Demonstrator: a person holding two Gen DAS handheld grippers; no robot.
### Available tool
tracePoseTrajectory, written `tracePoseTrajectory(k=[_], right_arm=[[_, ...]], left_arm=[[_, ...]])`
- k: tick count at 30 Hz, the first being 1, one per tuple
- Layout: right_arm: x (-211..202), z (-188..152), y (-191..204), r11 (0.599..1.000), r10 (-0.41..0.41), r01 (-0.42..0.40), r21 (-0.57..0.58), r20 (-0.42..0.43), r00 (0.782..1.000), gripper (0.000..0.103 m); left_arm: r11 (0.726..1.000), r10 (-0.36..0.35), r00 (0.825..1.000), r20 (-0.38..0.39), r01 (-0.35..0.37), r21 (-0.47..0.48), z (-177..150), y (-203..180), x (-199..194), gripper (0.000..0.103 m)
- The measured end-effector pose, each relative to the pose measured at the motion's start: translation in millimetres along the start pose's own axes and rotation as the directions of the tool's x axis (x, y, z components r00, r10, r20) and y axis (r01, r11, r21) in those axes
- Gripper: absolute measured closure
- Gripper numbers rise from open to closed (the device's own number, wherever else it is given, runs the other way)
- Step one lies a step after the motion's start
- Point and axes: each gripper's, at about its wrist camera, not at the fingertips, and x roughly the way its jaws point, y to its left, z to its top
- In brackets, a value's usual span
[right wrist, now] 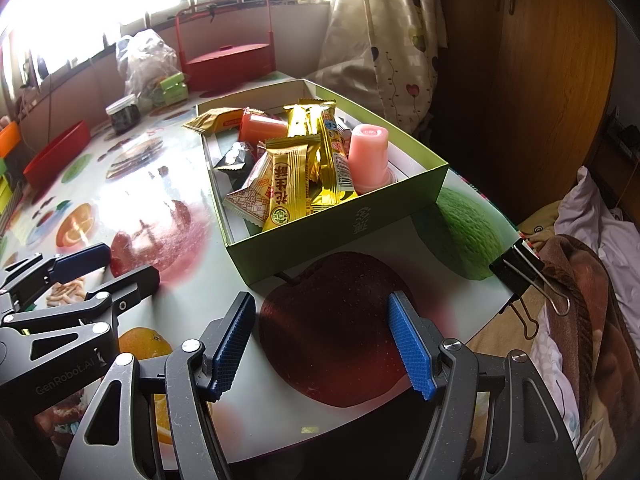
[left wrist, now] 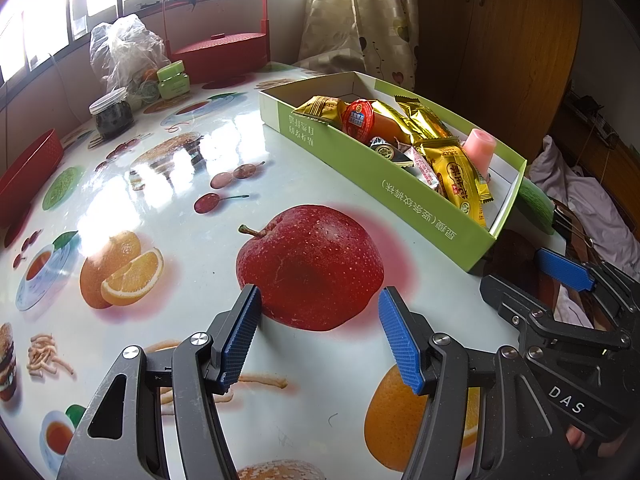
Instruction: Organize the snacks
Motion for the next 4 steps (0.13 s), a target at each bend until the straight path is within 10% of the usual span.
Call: tracePoseTrajectory(k=[4], right_arm=[[-0.1,-0.3,0.0,1.0,0.0,0.0,0.0,0.0,1.0,0.035]], left_arm=[[1.0,0.0,1.0,0.0,0.0,-0.001,0.9,0.2,-0.6,0.041]])
